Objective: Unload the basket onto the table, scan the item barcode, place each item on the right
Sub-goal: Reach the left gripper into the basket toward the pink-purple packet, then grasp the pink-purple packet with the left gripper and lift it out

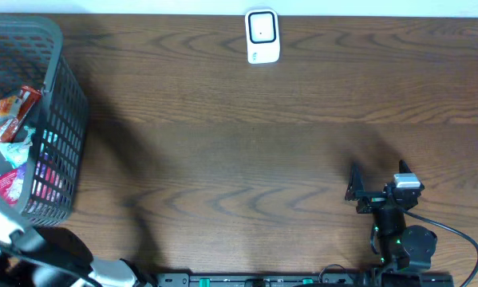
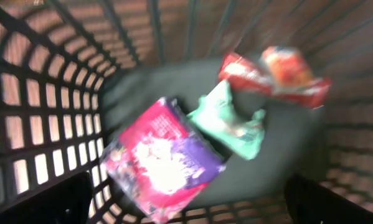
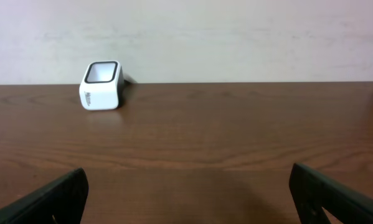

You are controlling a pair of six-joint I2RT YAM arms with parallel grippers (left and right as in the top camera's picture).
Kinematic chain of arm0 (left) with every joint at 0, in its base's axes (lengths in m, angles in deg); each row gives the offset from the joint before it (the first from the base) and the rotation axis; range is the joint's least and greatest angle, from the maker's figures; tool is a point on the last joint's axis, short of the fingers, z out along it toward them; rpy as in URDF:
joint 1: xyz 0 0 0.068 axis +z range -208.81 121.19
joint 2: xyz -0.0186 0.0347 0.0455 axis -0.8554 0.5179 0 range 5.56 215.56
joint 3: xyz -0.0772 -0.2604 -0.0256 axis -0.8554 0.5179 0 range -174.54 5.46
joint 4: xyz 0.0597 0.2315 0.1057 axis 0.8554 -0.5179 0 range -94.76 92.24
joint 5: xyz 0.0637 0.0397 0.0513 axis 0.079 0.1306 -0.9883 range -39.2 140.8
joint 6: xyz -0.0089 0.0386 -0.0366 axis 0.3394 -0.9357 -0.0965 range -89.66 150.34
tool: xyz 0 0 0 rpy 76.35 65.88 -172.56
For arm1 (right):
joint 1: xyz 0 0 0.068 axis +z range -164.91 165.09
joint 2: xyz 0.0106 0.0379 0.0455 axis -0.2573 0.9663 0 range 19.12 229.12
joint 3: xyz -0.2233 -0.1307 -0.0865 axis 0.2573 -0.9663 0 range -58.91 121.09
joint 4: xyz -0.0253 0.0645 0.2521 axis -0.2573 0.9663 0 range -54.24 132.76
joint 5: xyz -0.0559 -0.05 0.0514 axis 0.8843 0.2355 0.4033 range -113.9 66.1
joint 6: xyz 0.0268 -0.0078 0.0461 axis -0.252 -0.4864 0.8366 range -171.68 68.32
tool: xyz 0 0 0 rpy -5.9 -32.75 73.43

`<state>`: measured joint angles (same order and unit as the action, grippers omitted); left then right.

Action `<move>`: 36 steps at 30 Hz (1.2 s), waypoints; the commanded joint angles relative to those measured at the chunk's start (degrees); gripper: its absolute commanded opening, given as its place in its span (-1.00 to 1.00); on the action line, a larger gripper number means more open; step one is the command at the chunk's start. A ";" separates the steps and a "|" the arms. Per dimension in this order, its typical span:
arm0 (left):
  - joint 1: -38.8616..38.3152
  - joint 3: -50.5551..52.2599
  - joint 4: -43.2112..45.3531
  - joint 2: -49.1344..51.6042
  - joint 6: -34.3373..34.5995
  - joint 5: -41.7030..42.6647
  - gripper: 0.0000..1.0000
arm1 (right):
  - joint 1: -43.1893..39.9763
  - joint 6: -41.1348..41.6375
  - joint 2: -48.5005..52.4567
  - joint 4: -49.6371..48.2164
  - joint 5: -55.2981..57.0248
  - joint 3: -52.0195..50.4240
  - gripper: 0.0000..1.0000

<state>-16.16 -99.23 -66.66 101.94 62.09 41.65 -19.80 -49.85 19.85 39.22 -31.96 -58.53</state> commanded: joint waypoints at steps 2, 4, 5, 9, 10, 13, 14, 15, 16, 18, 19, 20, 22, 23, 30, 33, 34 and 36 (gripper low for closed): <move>-1.64 2.16 -2.99 5.95 -0.20 -4.24 0.96 | 0.48 -1.05 -0.09 0.20 0.20 -0.07 0.99; -2.47 2.82 -4.48 7.93 -0.20 -5.64 0.96 | 0.48 -1.05 -0.09 0.20 0.20 -0.07 0.99; -3.48 3.61 -5.97 9.88 -0.17 -6.78 0.96 | 0.48 -1.05 -0.09 0.20 0.20 -0.07 0.98; -5.49 6.45 -7.65 12.72 -0.17 -6.82 0.96 | 0.48 -1.05 -0.09 0.20 0.20 -0.07 0.99; -5.79 7.67 -7.50 13.11 -0.17 -6.86 0.96 | 0.48 -1.05 -0.09 0.20 0.20 -0.07 0.99; -6.10 12.37 -5.09 14.08 0.09 -7.02 0.96 | 0.48 -1.05 -0.09 0.20 0.20 -0.07 0.99; -6.10 13.38 -4.50 14.23 0.31 -7.04 0.96 | 0.48 -1.05 -0.09 0.20 0.20 -0.07 0.98; -6.03 14.93 -3.39 14.38 0.48 -7.02 0.95 | 0.48 -1.05 -0.09 0.20 0.20 -0.07 0.99; -6.03 16.33 -2.19 14.53 0.46 -7.02 0.96 | 0.48 -1.05 -0.09 0.20 0.20 -0.07 0.99; -6.03 18.49 -0.46 14.56 0.46 -6.97 0.96 | 0.48 -1.05 -0.09 0.22 0.20 -0.07 0.98; -6.03 19.37 0.15 14.56 0.44 -6.75 0.96 | 0.48 -1.05 -0.09 0.22 0.20 -0.07 0.99; -6.05 20.15 0.74 14.56 0.44 -6.54 0.96 | 0.48 -1.05 -0.09 0.22 0.20 -0.07 0.99; -6.05 21.35 1.68 14.56 0.44 -6.34 0.96 | 0.48 -1.05 -0.09 0.20 0.20 -0.07 0.99; -6.05 21.88 2.12 14.56 0.42 -6.34 0.96 | 0.48 -1.05 -0.09 0.22 0.20 -0.07 0.99; -6.05 26.16 8.59 14.56 -5.05 0.04 0.98 | 0.48 -1.05 -0.09 0.20 0.20 -0.07 0.99; -6.03 24.92 8.52 14.29 -6.25 1.03 0.98 | 0.48 -1.05 -0.09 0.22 0.20 -0.07 0.98; -6.03 23.78 7.93 14.12 -6.23 1.05 0.97 | 0.48 -1.05 -0.09 0.20 0.20 -0.07 0.98; -6.03 20.57 6.40 13.42 -6.21 1.07 0.97 | 0.48 -1.05 -0.09 0.20 0.20 -0.07 0.98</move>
<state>-22.06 -75.40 -59.42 115.36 58.07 39.62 -19.80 -49.85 19.85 39.22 -31.96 -58.53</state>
